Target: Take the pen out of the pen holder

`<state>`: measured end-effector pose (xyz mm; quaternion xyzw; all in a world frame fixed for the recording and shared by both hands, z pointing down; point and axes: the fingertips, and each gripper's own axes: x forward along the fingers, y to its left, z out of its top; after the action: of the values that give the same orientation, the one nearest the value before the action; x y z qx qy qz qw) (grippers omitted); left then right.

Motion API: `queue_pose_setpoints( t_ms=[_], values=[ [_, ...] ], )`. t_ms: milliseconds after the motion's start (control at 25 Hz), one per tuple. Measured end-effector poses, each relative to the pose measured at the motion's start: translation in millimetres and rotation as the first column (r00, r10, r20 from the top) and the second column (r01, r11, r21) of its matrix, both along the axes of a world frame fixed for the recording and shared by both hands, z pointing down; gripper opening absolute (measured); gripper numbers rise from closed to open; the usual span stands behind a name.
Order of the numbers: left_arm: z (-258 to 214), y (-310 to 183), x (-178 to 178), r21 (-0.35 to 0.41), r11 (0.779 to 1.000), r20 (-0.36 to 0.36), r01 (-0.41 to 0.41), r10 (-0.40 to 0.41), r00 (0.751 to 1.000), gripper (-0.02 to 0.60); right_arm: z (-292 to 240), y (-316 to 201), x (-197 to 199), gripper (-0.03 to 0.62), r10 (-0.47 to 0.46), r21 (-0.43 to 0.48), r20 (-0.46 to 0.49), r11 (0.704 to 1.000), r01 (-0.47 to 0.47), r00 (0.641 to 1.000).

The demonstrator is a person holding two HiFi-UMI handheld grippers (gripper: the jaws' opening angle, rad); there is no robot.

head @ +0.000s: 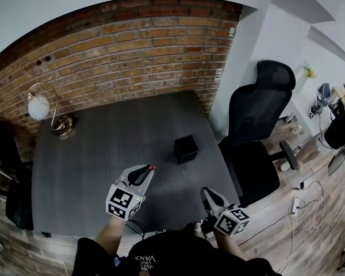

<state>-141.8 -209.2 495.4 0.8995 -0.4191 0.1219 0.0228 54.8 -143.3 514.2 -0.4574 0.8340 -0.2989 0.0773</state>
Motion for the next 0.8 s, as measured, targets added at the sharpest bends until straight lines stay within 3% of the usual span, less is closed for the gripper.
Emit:
queue_pose_setpoints(
  t_ms=[800],
  values=[
    [47,46,-55,-0.103,0.993,-0.052,0.049,-0.055,0.997,0.104,16,17,-46,0.000,0.040,-0.007,-0.050,0.999,-0.041,0.998]
  ],
)
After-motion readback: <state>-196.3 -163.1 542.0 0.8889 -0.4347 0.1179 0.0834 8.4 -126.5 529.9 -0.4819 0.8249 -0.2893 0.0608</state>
